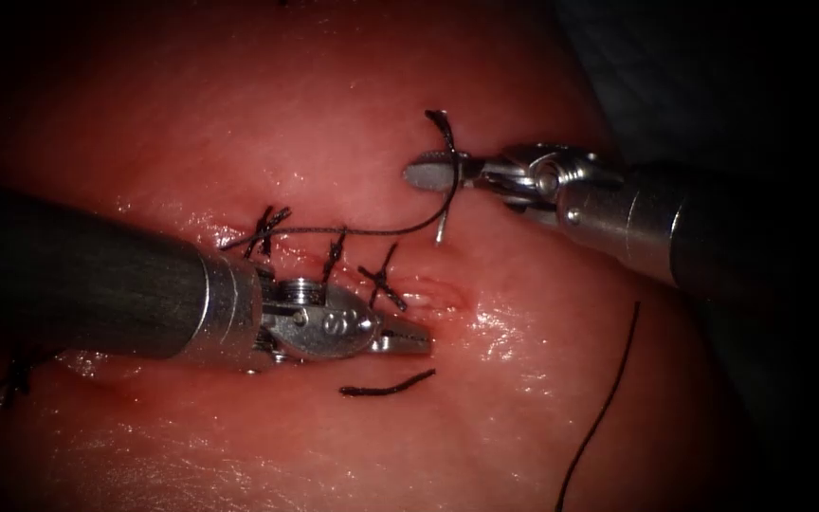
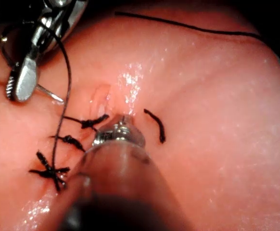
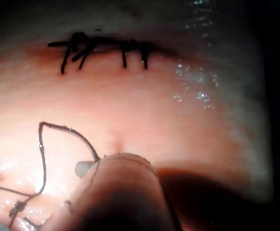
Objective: Wound Closure
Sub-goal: Use the right gripper to throw the needle through the top of the wound
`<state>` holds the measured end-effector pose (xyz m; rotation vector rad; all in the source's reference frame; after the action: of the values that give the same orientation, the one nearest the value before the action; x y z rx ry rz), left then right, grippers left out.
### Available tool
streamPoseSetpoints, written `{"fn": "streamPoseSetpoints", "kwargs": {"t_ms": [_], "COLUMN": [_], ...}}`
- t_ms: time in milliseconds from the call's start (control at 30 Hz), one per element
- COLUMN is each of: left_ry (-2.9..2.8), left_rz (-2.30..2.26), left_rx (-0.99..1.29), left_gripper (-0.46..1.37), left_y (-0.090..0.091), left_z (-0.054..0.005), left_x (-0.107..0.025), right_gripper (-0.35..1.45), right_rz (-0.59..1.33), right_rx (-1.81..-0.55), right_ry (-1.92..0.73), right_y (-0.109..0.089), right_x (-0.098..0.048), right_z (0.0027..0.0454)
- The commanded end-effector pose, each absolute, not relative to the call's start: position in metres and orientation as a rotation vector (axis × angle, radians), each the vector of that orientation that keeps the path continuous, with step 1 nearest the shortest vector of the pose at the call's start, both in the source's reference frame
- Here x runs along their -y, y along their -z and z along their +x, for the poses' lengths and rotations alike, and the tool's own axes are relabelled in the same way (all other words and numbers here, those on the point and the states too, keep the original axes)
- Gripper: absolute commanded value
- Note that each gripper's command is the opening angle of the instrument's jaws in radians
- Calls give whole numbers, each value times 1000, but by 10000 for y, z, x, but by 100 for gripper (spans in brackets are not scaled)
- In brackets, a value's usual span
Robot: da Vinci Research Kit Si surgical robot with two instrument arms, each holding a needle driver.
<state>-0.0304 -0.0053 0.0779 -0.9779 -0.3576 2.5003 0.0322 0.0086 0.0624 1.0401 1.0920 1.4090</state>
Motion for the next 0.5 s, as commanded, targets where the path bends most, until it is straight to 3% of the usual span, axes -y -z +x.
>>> {"fn": "streamPoseSetpoints", "kwargs": {"t_ms": [33, 267, 500], "left_ry": [-2500, -2501, -2502], "left_rz": [-980, -981, -983], "left_rx": [365, 366, 368], "left_gripper": [-35, -35, -35], "left_y": [-780, -779, -779], "left_z": [-305, -304, -301], "left_x": [53, 53, 54], "right_gripper": [-35, -35, -35], "right_rz": [1044, 1166, 1268], "right_rx": [-1103, -1102, -982], "right_ry": [-1405, -1413, -1469], "right_y": [-623, -619, -612], "right_x": [-84, -68, -47], "right_z": [325, 349, 357]}}
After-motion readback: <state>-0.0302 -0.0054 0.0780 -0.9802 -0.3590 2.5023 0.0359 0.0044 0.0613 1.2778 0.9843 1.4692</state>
